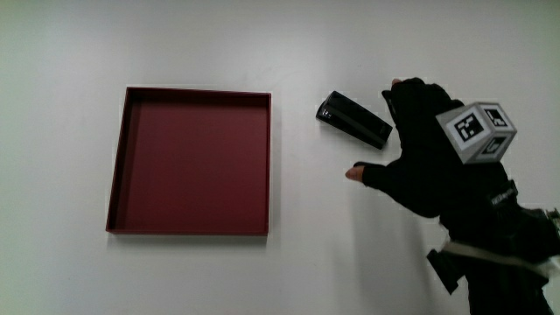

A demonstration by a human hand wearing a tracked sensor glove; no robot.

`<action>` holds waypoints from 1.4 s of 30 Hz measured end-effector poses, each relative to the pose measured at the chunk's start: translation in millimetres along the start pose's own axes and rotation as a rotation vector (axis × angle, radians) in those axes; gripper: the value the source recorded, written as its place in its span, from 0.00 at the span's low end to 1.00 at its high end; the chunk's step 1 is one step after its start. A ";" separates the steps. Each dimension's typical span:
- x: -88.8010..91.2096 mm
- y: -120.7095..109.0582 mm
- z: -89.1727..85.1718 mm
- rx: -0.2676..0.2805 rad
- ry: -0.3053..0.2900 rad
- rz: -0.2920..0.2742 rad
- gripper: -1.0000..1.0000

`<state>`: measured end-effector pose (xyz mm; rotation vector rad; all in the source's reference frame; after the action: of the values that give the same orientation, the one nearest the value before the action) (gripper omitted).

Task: Pick stapper from desk

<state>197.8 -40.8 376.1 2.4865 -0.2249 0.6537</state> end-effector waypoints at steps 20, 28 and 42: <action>24.0 78.1 -8.0 -0.081 0.040 -0.122 0.50; 42.8 100.0 -31.2 -0.140 0.035 -0.194 0.50; 52.9 117.0 -56.9 -0.210 0.049 -0.221 0.50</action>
<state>186.8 -107.8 499.0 2.2501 0.0012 0.5664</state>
